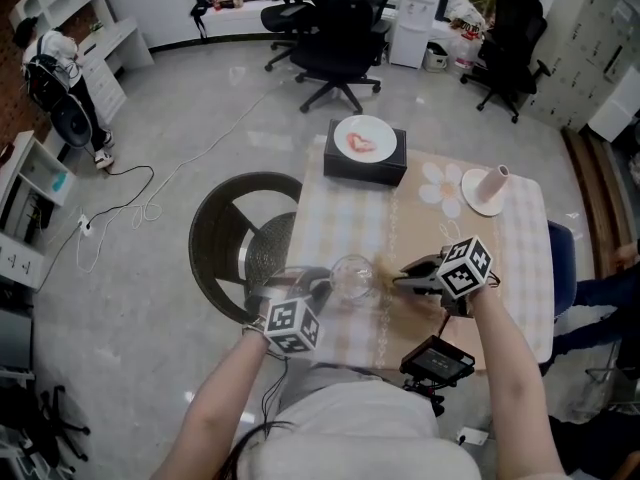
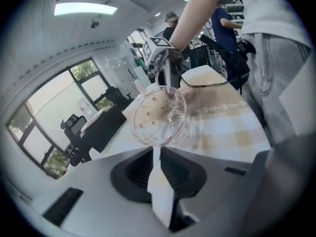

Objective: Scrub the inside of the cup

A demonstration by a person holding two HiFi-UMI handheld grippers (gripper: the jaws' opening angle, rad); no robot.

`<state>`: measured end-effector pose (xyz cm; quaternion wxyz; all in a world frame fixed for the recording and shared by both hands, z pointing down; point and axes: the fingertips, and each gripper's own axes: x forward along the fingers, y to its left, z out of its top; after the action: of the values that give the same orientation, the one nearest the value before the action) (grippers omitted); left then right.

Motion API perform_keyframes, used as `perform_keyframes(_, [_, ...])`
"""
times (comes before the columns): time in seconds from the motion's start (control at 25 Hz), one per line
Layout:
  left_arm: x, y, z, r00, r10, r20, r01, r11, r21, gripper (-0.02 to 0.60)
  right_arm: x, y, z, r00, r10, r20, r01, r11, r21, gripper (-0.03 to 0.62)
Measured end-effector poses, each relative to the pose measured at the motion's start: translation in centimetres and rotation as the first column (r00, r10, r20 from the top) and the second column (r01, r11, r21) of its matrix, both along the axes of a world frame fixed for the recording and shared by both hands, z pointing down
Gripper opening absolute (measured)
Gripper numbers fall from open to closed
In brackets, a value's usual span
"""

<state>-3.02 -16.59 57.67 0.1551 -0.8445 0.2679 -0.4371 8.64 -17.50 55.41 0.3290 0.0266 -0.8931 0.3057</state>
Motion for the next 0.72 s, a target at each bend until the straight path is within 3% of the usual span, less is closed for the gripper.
perform_keyframes(0.32, [-0.37, -0.07, 0.27, 0.990, -0.127, -0.056, 0.117, 0.982, -0.150, 0.051, 0.01, 0.05, -0.13, 0.994, 0.104, 0.043, -0.104, 0.995, 0.004, 0.048])
perform_keyframes(0.72, [0.06, -0.25, -0.27, 0.943, -0.319, -0.091, 0.269, 0.896, -0.353, 0.051, 0.08, -0.20, 0.04, 0.958, 0.288, 0.006, -0.287, 0.958, -0.008, 0.048])
